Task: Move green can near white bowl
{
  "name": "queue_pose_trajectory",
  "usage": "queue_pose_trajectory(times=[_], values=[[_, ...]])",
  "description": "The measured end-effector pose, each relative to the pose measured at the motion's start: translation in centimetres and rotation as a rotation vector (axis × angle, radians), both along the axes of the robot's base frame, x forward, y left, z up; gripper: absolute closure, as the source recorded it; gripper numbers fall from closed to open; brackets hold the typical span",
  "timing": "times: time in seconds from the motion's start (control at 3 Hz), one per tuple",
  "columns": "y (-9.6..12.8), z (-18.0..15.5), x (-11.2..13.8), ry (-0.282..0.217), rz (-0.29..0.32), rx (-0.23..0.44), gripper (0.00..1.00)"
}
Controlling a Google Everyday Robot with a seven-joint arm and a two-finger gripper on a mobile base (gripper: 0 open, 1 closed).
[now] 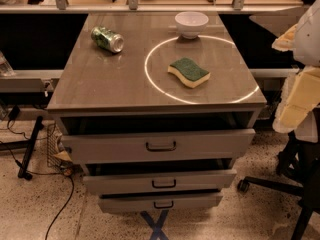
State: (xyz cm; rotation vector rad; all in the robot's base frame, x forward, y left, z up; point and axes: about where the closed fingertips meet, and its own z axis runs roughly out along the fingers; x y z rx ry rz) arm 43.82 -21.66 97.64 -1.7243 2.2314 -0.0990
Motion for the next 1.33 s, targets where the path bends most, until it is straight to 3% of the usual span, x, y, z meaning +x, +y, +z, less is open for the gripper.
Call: queue_pose_trajectory(times=[0.33, 0.67, 1.0, 1.33], values=[[0.0, 0.0, 0.0, -0.002, 0.0, 0.0, 0.0], [2.9, -0.6, 3.1, -0.013, 0.043, 0.031, 0.0], [9.6, -1.7, 9.1, -0.043, 0.12, 0.083, 0.0], [21.4, -3.2, 16.3, -0.099, 0.221, 0.164, 0.0]])
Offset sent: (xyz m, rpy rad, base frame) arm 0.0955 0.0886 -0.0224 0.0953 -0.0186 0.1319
